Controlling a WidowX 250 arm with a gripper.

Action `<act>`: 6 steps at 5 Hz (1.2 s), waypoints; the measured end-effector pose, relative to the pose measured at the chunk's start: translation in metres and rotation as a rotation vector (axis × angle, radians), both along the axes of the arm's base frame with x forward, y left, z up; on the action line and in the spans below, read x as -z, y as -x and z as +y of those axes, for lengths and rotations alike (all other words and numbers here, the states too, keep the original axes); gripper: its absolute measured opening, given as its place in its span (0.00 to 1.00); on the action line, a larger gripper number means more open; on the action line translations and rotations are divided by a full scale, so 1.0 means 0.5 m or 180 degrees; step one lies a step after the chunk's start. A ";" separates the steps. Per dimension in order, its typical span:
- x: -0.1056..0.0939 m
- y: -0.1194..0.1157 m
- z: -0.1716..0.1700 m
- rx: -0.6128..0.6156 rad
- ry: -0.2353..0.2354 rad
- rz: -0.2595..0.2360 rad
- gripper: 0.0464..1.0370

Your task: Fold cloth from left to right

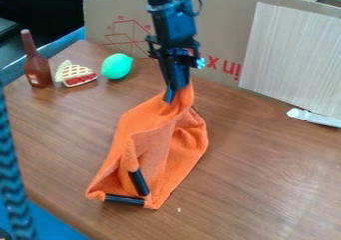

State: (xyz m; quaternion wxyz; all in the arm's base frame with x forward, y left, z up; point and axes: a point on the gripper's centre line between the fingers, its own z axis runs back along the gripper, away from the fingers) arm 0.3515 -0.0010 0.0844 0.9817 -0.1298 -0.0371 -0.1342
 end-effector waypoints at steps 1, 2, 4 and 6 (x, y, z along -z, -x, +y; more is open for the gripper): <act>0.043 -0.026 -0.017 -0.0089 -0.0093 -0.0068 0.21; 0.072 -0.040 -0.032 -0.0106 -0.0076 -0.0097 0.48; 0.043 -0.065 -0.049 -0.0139 0.0076 -0.0175 0.96; -0.058 -0.036 -0.049 0.0140 0.0025 -0.0449 0.96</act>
